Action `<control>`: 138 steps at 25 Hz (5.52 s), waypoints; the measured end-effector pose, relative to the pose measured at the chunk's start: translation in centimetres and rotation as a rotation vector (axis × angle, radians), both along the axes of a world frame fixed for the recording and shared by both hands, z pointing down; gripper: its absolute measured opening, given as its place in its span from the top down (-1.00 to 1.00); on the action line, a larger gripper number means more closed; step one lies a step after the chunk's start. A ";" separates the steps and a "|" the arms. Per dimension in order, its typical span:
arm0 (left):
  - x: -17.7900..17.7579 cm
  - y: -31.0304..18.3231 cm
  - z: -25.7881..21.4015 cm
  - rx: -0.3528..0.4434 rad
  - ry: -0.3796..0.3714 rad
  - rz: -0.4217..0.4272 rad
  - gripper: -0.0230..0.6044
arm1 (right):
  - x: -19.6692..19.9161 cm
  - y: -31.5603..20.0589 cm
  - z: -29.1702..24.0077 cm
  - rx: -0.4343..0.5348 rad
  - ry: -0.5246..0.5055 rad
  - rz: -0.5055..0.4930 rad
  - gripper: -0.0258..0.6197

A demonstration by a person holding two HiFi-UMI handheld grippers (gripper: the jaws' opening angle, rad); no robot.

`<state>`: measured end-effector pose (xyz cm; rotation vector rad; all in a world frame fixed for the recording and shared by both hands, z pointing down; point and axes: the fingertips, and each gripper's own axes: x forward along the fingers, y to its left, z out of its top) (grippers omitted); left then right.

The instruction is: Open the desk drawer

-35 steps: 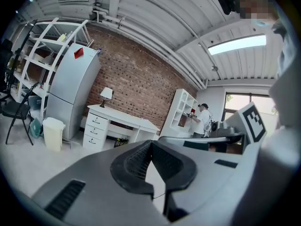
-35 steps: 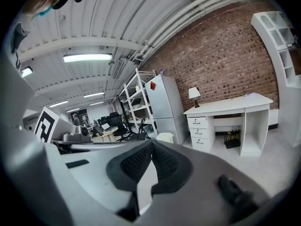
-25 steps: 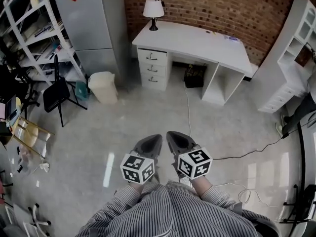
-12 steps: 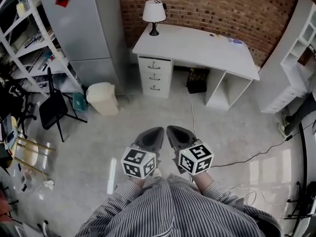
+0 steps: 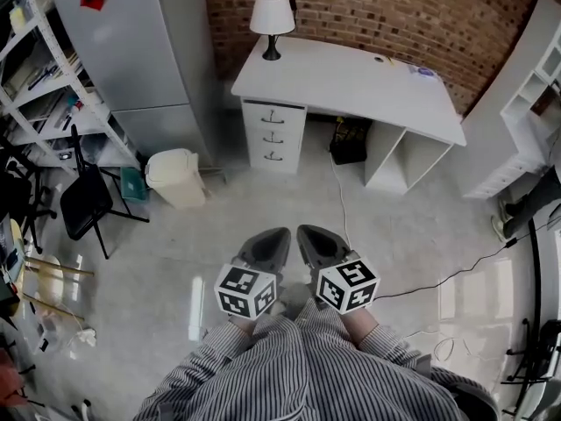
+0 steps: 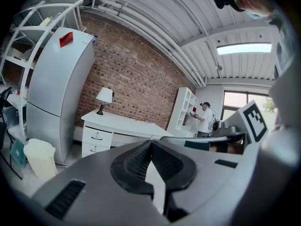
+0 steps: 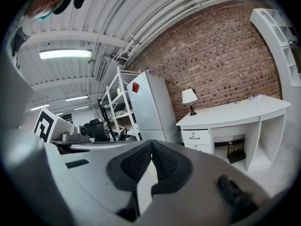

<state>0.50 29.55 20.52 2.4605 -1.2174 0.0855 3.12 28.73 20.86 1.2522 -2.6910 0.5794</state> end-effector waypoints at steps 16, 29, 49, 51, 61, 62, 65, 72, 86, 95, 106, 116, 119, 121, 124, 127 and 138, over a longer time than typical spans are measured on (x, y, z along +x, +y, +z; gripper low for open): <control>-3.1 -10.0 1.4 -0.022 0.043 -0.045 0.89 | -2.6 -10.4 1.4 -0.012 0.011 -0.038 0.87; -2.0 -24.9 1.2 -0.013 0.064 -0.099 0.89 | -1.7 -25.5 0.7 0.014 -0.007 -0.117 0.87; -0.3 -39.7 1.5 -0.032 -0.001 -0.143 0.89 | -0.5 -40.0 1.4 -0.028 -0.036 -0.200 0.87; -0.5 -40.3 1.7 -0.043 0.004 -0.147 0.89 | -0.6 -40.4 1.6 -0.033 -0.036 -0.200 0.87; -0.5 -42.1 3.9 -0.112 0.008 -0.125 0.89 | -1.0 -41.7 4.0 -0.116 -0.050 -0.194 0.87; -0.6 -42.3 4.2 -0.121 0.012 -0.119 0.89 | -1.1 -42.0 4.3 -0.130 -0.060 -0.187 0.87; -1.2 -43.1 4.9 -0.152 0.026 -0.104 0.89 | -1.3 -43.1 4.8 -0.155 -0.074 -0.152 0.87; -3.5 -45.4 6.6 -0.193 0.047 -0.083 0.89 | -2.5 -46.0 6.5 -0.184 -0.090 -0.074 0.87; -6.5 -52.1 13.4 -0.308 0.102 -0.048 0.89 | -3.6 -50.9 13.5 -0.319 -0.092 0.054 0.87; -8.1 -54.7 18.8 -0.379 0.160 -0.108 0.89 | -4.1 -53.6 18.5 -0.392 -0.145 0.132 0.87; -8.6 -57.1 25.9 -0.483 0.231 -0.152 0.89 | -4.8 -55.8 25.3 -0.477 -0.216 0.160 0.87; -8.8 -59.1 31.4 -0.558 0.394 -0.190 0.89 | -5.8 -57.9 31.4 -0.555 -0.365 0.244 0.87; -9.2 -59.6 32.7 -0.572 0.431 -0.204 0.89 | -6.0 -57.9 33.1 -0.576 -0.389 0.270 0.87; -9.4 -60.0 33.6 -0.577 0.437 -0.209 0.89 | -5.9 -58.3 34.2 -0.587 -0.408 0.287 0.87; -9.9 -60.7 35.1 -0.585 0.427 -0.210 0.89 | -6.2 -58.8 35.6 -0.606 -0.447 0.299 0.87; -10.3 -61.7 36.3 -0.576 0.390 -0.189 0.89 | -6.8 -59.1 36.7 -0.611 -0.473 0.258 0.87; -10.6 -63.4 39.9 -0.606 0.442 -0.197 0.89 | -6.6 -60.7 39.9 -0.655 -0.632 0.329 0.87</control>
